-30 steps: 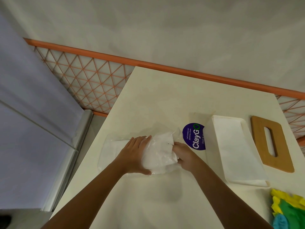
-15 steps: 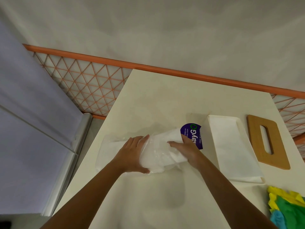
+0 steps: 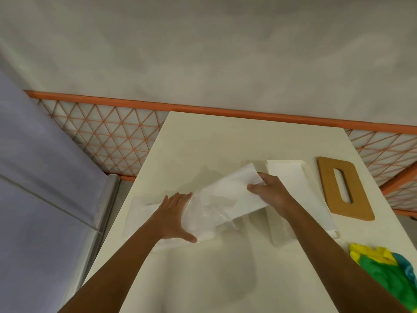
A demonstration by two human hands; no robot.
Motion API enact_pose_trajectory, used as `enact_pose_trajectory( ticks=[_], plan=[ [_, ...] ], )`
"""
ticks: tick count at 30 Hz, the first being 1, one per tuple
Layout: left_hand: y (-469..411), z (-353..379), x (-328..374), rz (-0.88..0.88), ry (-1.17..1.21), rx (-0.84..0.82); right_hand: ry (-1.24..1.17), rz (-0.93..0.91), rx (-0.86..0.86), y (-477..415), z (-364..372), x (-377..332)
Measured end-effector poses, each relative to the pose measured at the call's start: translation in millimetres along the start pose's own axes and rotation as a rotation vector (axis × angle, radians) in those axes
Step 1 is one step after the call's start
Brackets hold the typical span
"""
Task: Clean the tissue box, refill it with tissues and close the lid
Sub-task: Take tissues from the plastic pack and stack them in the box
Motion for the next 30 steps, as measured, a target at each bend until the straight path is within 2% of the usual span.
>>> enact_pose_trajectory(
  ticks=[4,11,17,19,22,26,28,30],
  plan=[
    [3.2,-13.0,11.8,-0.015,0.051,0.021,-0.063,-0.048,0.099,18.2,-34.5,-4.9],
    [-7.3,-54.3,69.0,-0.019,0.419,0.216,-0.254,-0.080,0.259,50.8,-92.3,-11.1],
    [-27.4,-72.1,123.7,-0.002,0.652,0.246,-0.495,-0.085,0.420,62.9,-116.8,-1.4],
    [-29.2,-73.5,140.3,-0.068,0.714,0.221,-0.591,-0.074,0.487,63.1,-118.6,4.0],
    [-34.6,-69.1,163.8,-0.164,0.780,0.049,-0.750,-0.027,0.532,63.5,-114.1,14.3],
    [-45.3,-60.6,189.5,-0.174,1.232,-0.165,-0.919,-0.005,0.535,63.8,-98.7,31.0],
    [-53.0,-56.9,200.1,-0.129,1.385,-0.193,-0.984,-0.019,0.498,63.7,-90.1,38.7],
    [-61.7,-56.4,206.9,-0.088,1.483,-0.121,-1.032,-0.037,0.445,63.0,-83.2,46.9]
  ],
)
Point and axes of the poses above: each hand's wrist, its own y-axis away from the middle knuckle, its own z-axis out of the palm, x = y × z, the point moved 3 cm from there along -y, towards the middle knuckle, and after that the axes turned 4 degrees about -x, right-handed, at the moved point
